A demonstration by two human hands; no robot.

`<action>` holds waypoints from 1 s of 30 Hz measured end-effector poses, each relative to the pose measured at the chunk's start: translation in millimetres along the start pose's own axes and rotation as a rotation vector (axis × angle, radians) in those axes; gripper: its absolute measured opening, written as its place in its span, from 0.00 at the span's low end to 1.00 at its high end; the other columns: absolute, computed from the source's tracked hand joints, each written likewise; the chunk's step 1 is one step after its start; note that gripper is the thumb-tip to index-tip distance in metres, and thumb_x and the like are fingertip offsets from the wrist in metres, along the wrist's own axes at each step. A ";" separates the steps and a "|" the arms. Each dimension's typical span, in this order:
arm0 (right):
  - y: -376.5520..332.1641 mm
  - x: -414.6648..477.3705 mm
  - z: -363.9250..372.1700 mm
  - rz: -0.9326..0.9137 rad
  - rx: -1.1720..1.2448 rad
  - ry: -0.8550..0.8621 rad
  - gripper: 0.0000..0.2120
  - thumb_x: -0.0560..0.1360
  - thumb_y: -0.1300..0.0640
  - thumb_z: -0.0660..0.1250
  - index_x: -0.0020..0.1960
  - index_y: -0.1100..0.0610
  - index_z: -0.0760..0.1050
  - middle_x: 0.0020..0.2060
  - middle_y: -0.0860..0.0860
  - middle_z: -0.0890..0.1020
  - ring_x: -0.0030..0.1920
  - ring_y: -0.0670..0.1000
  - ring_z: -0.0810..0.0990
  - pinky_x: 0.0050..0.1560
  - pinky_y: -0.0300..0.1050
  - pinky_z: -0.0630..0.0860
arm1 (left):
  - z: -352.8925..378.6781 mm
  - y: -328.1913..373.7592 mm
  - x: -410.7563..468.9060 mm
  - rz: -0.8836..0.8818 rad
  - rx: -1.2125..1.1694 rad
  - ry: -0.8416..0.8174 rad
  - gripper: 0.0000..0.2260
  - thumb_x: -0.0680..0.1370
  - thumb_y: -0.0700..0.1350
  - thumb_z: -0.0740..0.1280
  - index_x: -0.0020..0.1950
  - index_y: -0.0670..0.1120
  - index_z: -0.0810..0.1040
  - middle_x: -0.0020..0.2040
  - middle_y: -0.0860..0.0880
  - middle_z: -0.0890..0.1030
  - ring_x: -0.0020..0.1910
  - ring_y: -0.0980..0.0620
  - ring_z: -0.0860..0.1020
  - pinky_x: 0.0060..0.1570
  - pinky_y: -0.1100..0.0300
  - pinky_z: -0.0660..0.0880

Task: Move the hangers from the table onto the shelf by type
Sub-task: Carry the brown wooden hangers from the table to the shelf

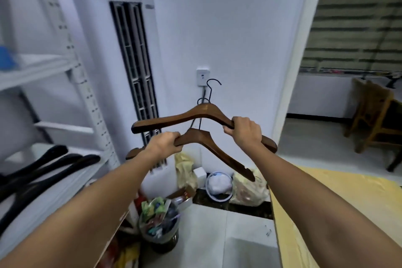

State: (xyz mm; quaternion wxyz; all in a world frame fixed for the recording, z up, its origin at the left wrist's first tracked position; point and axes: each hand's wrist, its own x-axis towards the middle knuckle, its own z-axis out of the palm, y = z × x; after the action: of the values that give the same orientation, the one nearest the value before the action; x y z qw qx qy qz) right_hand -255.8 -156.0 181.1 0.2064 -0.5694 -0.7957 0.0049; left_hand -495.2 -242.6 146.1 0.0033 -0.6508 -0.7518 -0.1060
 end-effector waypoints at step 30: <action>-311.2 -178.8 56.9 -0.673 0.160 -0.289 0.16 0.77 0.44 0.63 0.49 0.57 0.76 0.45 0.56 0.81 0.47 0.59 0.80 0.39 0.45 0.68 | -40.3 -204.1 -399.2 -0.773 0.003 0.086 0.06 0.73 0.54 0.65 0.46 0.53 0.74 0.40 0.53 0.78 0.46 0.48 0.80 0.38 0.59 0.71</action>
State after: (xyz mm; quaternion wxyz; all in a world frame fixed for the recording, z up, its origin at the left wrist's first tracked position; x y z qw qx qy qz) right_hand -508.5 -414.8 146.9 0.1259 -0.2516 -0.9564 0.0790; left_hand -639.3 -666.1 96.7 -0.0045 -0.3146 -0.9409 -0.1257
